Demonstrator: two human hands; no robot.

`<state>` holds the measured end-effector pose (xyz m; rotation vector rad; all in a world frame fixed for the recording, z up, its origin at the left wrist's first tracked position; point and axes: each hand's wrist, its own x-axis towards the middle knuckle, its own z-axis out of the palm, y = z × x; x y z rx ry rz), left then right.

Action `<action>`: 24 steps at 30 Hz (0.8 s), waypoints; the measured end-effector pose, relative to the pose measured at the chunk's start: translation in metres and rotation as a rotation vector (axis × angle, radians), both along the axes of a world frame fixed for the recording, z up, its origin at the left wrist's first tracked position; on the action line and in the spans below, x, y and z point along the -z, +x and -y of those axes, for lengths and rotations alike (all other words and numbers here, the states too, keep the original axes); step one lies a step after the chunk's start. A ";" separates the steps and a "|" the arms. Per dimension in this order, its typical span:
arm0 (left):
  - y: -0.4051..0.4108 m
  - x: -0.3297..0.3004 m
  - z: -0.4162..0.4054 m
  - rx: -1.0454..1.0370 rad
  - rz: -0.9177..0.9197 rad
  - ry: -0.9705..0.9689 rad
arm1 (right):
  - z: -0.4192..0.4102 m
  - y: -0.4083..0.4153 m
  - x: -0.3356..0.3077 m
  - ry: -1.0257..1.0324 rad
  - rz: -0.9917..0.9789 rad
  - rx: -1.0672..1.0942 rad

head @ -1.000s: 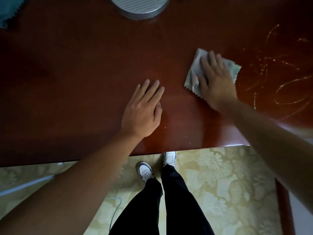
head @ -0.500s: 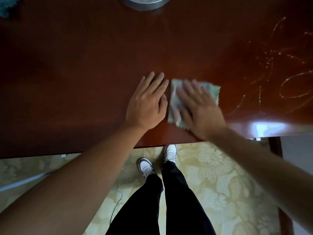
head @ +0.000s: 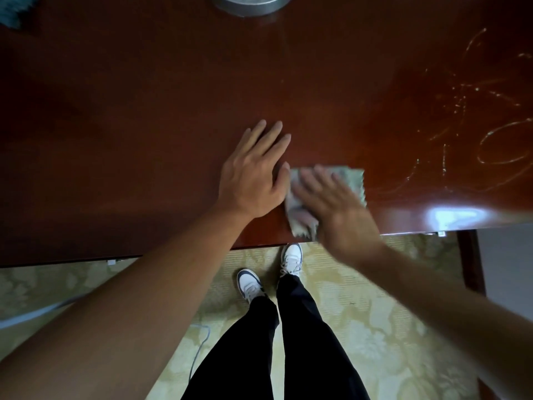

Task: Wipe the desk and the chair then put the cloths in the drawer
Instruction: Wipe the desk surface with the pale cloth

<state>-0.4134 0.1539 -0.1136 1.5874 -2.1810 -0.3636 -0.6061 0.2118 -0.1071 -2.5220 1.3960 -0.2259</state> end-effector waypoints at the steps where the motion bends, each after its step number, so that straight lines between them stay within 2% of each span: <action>1: 0.000 0.000 0.000 0.000 0.007 0.000 | 0.020 -0.003 -0.001 -0.009 -0.001 0.061; 3: 0.000 0.001 0.000 0.004 0.016 -0.002 | 0.037 0.000 0.001 -0.018 0.002 0.155; 5: 0.000 0.001 0.000 0.005 0.009 0.001 | 0.017 0.007 0.004 -0.033 0.040 0.187; 9: 0.000 0.002 0.000 0.001 0.006 -0.013 | -0.052 0.013 0.000 0.027 0.059 -0.014; 11: 0.000 0.002 -0.001 0.004 0.004 -0.012 | -0.046 0.003 -0.001 0.032 0.041 -0.068; 13: 0.001 0.003 0.000 0.003 0.014 -0.020 | -0.012 -0.004 -0.001 0.035 0.020 0.022; 16: 0.001 0.003 0.000 -0.008 0.021 -0.025 | 0.059 -0.010 -0.003 0.026 0.029 0.315; 18: -0.001 0.005 -0.001 -0.014 0.015 -0.044 | 0.085 -0.003 0.000 -0.002 0.032 0.397; 20: -0.002 0.006 -0.001 -0.019 0.007 -0.064 | 0.076 0.012 0.006 -0.046 0.042 0.397; 24: -0.001 0.007 -0.001 -0.018 0.012 -0.090 | 0.000 0.030 0.011 -0.048 0.084 0.295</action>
